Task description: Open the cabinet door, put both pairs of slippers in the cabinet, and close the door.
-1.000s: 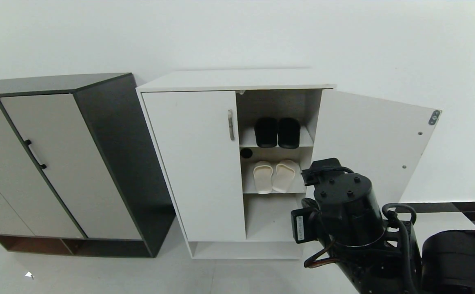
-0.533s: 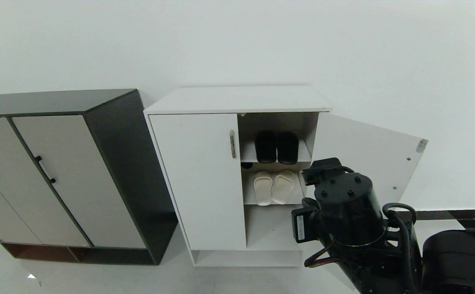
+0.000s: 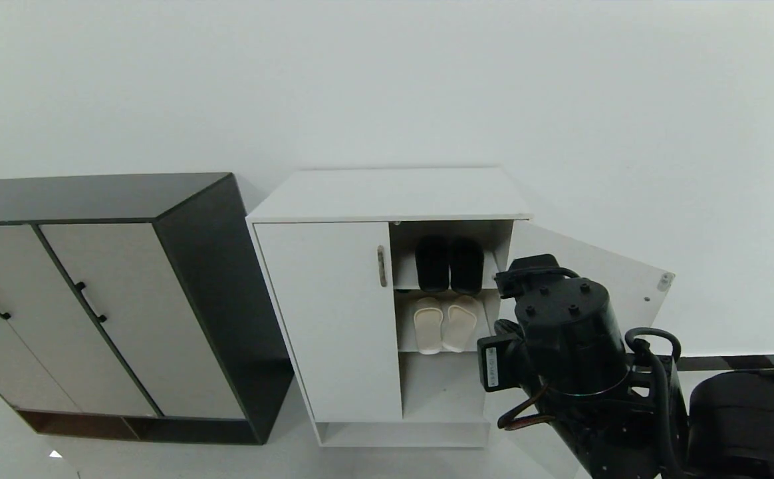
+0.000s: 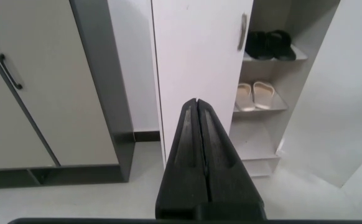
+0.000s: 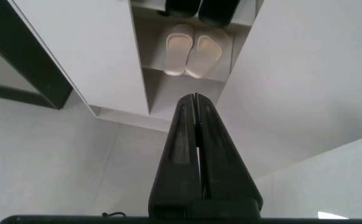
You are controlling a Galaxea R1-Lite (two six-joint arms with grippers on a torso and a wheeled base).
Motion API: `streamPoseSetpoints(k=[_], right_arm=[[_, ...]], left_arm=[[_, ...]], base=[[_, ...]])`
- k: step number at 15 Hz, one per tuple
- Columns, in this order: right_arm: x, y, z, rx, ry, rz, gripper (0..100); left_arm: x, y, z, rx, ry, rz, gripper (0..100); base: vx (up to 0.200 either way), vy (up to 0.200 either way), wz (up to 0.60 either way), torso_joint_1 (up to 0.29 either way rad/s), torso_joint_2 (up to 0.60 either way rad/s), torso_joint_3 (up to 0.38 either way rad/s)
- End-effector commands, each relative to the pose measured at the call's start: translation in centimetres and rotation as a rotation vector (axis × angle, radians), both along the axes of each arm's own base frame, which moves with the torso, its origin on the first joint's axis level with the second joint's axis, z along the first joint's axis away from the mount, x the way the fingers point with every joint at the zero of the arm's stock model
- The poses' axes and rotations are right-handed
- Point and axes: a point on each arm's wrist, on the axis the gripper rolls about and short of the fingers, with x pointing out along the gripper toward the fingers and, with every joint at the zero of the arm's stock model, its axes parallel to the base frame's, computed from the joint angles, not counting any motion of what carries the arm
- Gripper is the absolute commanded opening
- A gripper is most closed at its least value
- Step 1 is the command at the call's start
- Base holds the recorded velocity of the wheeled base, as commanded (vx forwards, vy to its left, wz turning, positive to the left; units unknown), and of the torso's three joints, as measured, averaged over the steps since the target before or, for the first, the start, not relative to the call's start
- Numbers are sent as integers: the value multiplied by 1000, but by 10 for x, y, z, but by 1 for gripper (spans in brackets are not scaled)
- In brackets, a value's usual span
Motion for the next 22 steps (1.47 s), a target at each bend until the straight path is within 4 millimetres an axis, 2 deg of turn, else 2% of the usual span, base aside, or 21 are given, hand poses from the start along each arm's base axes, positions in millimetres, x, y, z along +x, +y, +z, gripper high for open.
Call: streamPoseSetpoints(k=[1,12,19,22], right_arm=[[1,-1,0,0,0,-4,0],[1,-1,0,-3,-3,-2,0],[1,-2,-2,-13,-5,2,0],[1,-2,-2,-9,-1,11,0]], left_arm=[[0,0,0,0,1,1,0],[0,0,0,0,1,1,0],[0,0,0,0,1,1,0],[0,0,0,-2,1,1,0]], base=[[0,0,0,217,-520,-310],[0,0,0,240,-554,-309],[0,0,0,13,-24,-15],[0,0,-600,-1,-2,4]])
